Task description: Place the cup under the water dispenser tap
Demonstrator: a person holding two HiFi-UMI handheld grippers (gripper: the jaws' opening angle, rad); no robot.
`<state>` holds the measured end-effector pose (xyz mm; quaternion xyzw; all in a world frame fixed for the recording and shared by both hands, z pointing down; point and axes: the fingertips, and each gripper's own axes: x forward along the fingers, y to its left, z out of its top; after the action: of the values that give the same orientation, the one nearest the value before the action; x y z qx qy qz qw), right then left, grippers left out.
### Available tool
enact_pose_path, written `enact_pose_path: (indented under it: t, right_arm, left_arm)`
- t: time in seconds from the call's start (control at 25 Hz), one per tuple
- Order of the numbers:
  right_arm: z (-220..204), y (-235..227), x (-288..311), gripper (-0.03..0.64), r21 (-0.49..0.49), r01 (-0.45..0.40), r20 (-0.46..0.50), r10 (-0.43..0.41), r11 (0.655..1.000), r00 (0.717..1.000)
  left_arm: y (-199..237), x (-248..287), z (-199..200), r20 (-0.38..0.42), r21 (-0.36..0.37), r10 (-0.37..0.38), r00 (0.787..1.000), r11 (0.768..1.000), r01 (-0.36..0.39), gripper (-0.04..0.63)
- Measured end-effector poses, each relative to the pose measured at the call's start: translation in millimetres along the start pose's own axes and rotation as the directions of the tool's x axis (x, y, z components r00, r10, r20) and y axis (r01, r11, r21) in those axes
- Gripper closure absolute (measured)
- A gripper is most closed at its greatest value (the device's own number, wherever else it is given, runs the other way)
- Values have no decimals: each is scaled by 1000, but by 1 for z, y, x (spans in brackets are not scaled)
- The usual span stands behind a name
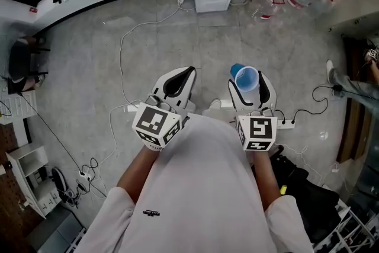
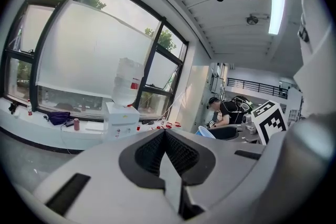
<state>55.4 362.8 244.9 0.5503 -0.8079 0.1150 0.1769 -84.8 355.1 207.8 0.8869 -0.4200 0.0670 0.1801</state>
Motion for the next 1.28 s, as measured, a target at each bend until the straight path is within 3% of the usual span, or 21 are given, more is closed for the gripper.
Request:
enact_pose_path:
  t: [0.32,0.68,0.96,1.28]
  right_arm:
    - [34,46,37,245,-13,17,14,-17,1000,1000]
    - [44,60,57,245,40,84,8,-84,996,996]
    - [55,36,84,245,27,72,4,-73,997,997]
    - [77,-24,154,245,5,10,1,-10,1000,1000]
  left_arm:
    - [63,-24,12,9,-11,-36,999,999,36,595]
    - [104,-20,13,-8,-24,-91,996,996,91,595]
    - [115,17,24,-16,-24,-103,995,994,102,595]
    - [137,94,50,-36,-27,-51,998,998,50,595]
